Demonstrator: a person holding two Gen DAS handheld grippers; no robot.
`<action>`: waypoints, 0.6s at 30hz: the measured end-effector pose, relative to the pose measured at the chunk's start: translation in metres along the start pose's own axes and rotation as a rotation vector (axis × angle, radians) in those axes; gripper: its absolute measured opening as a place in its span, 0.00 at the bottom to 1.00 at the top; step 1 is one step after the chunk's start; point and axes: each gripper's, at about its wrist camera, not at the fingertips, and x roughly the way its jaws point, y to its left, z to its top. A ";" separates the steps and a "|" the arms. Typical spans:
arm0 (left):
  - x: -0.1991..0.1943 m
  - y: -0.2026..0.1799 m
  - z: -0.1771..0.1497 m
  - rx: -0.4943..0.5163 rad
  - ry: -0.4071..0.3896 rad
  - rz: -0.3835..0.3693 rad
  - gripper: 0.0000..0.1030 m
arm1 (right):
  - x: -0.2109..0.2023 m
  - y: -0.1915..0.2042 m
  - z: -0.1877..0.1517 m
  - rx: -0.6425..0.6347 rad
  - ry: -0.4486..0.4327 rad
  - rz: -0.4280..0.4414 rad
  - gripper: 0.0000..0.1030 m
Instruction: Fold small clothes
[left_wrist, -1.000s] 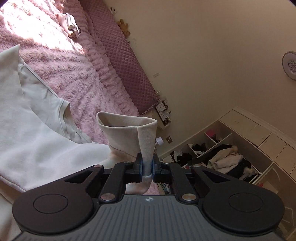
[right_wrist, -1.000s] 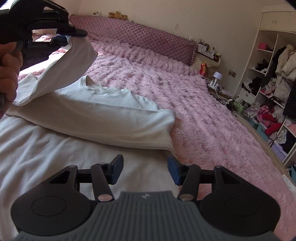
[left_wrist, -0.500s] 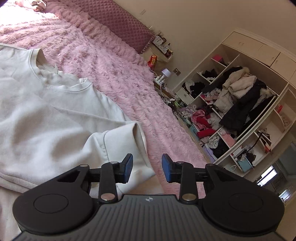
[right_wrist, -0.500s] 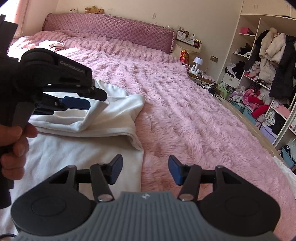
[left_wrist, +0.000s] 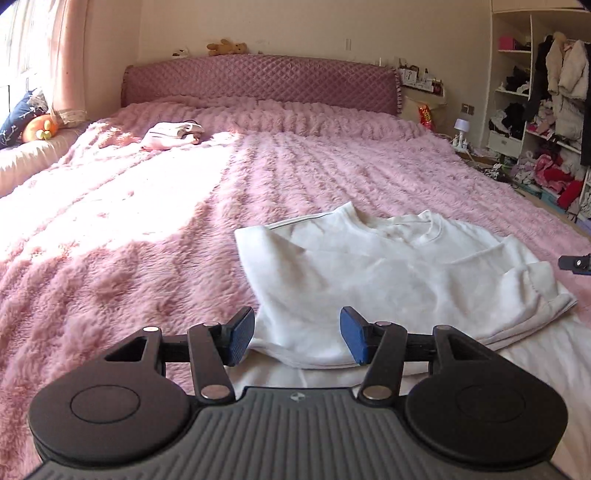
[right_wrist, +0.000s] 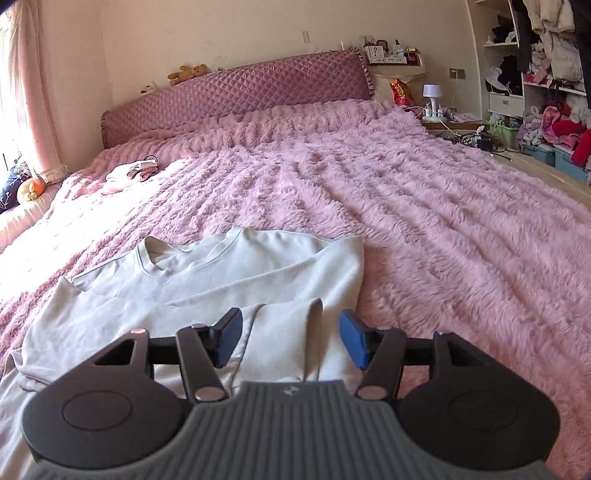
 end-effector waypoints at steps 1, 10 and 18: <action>0.004 0.005 -0.003 0.019 0.019 0.025 0.60 | 0.008 -0.002 0.001 0.012 0.015 0.007 0.53; 0.035 -0.013 -0.021 0.274 0.106 0.036 0.54 | 0.037 -0.005 -0.012 0.092 0.098 -0.016 0.50; 0.049 -0.036 -0.025 0.506 0.072 0.114 0.45 | 0.042 0.000 -0.018 0.062 0.130 -0.033 0.08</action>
